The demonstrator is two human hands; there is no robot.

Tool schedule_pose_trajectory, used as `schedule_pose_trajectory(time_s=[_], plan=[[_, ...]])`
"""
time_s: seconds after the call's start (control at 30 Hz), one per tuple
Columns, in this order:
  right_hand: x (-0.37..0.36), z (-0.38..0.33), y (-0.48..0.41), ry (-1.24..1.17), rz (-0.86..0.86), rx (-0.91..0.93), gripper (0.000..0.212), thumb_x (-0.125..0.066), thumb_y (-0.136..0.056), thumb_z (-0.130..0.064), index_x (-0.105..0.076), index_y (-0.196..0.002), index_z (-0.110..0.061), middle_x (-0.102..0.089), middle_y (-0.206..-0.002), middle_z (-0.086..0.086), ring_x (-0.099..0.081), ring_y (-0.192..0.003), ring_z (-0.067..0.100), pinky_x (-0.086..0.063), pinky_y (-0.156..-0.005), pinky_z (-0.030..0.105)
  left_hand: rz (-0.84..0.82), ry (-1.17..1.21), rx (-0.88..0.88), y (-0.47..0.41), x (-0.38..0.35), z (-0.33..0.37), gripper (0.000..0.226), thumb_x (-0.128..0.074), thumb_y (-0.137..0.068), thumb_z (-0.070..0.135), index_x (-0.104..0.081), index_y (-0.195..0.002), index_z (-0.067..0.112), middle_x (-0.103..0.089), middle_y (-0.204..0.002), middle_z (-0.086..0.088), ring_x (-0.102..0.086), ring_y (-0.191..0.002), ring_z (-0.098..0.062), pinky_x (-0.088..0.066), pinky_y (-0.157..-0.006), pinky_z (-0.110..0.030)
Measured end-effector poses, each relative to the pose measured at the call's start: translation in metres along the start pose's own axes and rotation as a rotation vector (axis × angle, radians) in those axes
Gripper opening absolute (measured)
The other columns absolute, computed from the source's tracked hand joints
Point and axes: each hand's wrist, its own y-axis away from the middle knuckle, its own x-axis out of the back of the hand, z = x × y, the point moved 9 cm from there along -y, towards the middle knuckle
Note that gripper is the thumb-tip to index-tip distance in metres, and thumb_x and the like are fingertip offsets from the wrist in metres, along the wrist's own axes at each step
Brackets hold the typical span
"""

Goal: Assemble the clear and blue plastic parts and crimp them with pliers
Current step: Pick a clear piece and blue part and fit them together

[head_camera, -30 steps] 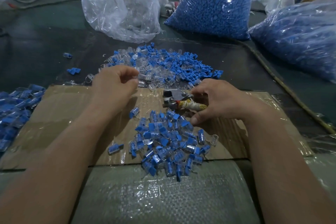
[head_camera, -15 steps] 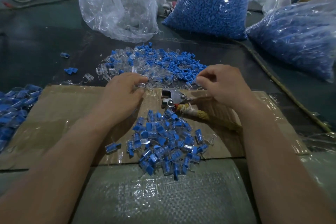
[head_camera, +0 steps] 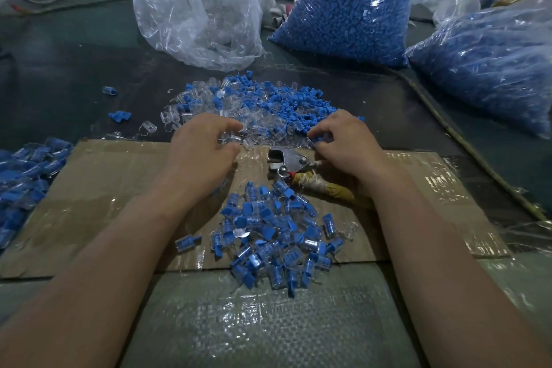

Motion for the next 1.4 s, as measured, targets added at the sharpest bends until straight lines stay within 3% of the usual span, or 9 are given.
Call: schedule_pose_trajectory(time_s=[0.33, 0.53, 0.67, 0.77, 0.87, 0.97, 1.07, 1.2, 1.4], plan=[[0.0, -0.005, 0.0, -0.052, 0.01, 0.039, 0.015, -0.058, -0.089, -0.014, -0.067, -0.101, -0.017, -0.047, -0.095, -0.005, -0.044, -0.087, 0.01, -0.035, -0.077, 0.024, -0.022, 0.022, 0.01, 0.002, 0.0, 0.001, 0.028, -0.059, -0.09, 0.021, -0.06, -0.118, 0.02, -0.054, -0.126, -0.001, -0.051, -0.112, -0.018, -0.033, -0.102, -0.038], [0.018, -0.006, 0.004, -0.181, 0.147, 0.05, 0.016, -0.06, -0.087, -0.01, -0.067, -0.101, -0.013, -0.055, -0.09, -0.009, -0.051, -0.087, 0.006, -0.04, -0.078, 0.021, -0.006, 0.04, -0.002, 0.002, 0.002, 0.003, 0.027, -0.06, -0.089, 0.019, -0.062, -0.116, 0.019, -0.056, -0.124, -0.002, -0.053, -0.11, -0.018, -0.035, -0.103, -0.04], [0.026, -0.006, 0.009, -0.281, 0.215, 0.043, 0.016, -0.06, -0.087, -0.008, -0.067, -0.102, -0.009, -0.056, -0.086, -0.009, -0.051, -0.079, 0.004, -0.036, -0.068, 0.005, 0.027, 0.052, -0.017, 0.002, 0.004, 0.003, 0.026, -0.059, -0.089, 0.017, -0.063, -0.114, 0.018, -0.058, -0.12, -0.001, -0.054, -0.104, -0.018, -0.038, -0.099, -0.038], [0.03, -0.011, 0.013, -0.409, 0.219, 0.035, 0.014, -0.061, -0.087, -0.009, -0.066, -0.1, -0.012, -0.056, -0.079, -0.014, -0.051, -0.07, -0.005, -0.036, -0.064, -0.004, 0.073, 0.157, -0.031, 0.004, 0.009, 0.005, 0.027, -0.06, -0.088, 0.013, -0.064, -0.113, 0.018, -0.059, -0.105, 0.003, -0.055, -0.089, -0.013, -0.047, -0.094, -0.042], [0.032, -0.022, 0.02, -0.643, 0.197, 0.032, 0.013, -0.062, -0.086, -0.009, -0.063, -0.088, -0.022, -0.058, -0.077, -0.015, -0.054, -0.064, -0.013, -0.042, -0.062, 0.002, 0.064, 0.386, -0.04, 0.006, 0.012, 0.009, 0.028, -0.064, -0.083, 0.012, -0.063, -0.104, 0.029, -0.063, -0.101, 0.009, -0.062, -0.083, -0.002, -0.054, -0.077, -0.023], [0.03, -0.043, 0.03, -0.848, 0.128, 0.072, 0.019, -0.06, -0.086, -0.006, -0.059, -0.084, -0.025, -0.06, -0.076, -0.009, -0.055, -0.063, -0.01, -0.046, -0.061, 0.008, -0.049, 0.589, -0.034, 0.009, 0.006, 0.017, 0.03, -0.071, -0.071, 0.024, -0.058, -0.093, 0.042, -0.066, -0.092, 0.012, -0.065, -0.079, 0.001, -0.05, -0.061, -0.01], [0.024, -0.068, 0.038, -0.943, 0.049, 0.123, 0.02, -0.057, -0.087, -0.004, -0.056, -0.085, -0.024, -0.059, -0.079, -0.007, -0.056, -0.068, -0.005, -0.049, -0.066, 0.011, -0.14, 0.609, -0.058, 0.013, -0.004, 0.026, 0.043, -0.068, -0.055, 0.039, -0.056, -0.095, 0.044, -0.068, -0.086, 0.008, -0.067, -0.076, -0.003, -0.053, -0.065, -0.013], [0.014, -0.092, 0.042, -0.986, -0.017, 0.186, 0.022, -0.052, -0.089, -0.001, -0.053, -0.085, -0.023, -0.06, -0.085, -0.003, -0.061, -0.085, 0.012, -0.053, -0.077, 0.022, -0.102, 0.574, -0.106, 0.013, -0.004, 0.029, 0.041, -0.069, -0.053, 0.037, -0.057, -0.092, 0.042, -0.069, -0.079, 0.017, -0.066, -0.071, -0.001, -0.051, -0.066, -0.01], [0.012, -0.089, 0.04, -1.01, 0.02, 0.188, 0.023, -0.051, -0.091, -0.002, -0.051, -0.086, -0.024, -0.057, -0.083, -0.006, -0.057, -0.078, 0.004, -0.051, -0.072, 0.019, -0.07, 0.622, -0.062, 0.013, -0.003, 0.026, 0.057, -0.069, -0.055, 0.027, -0.062, -0.11, 0.021, -0.069, -0.078, 0.011, -0.068, -0.07, -0.002, -0.052, -0.062, -0.012]])
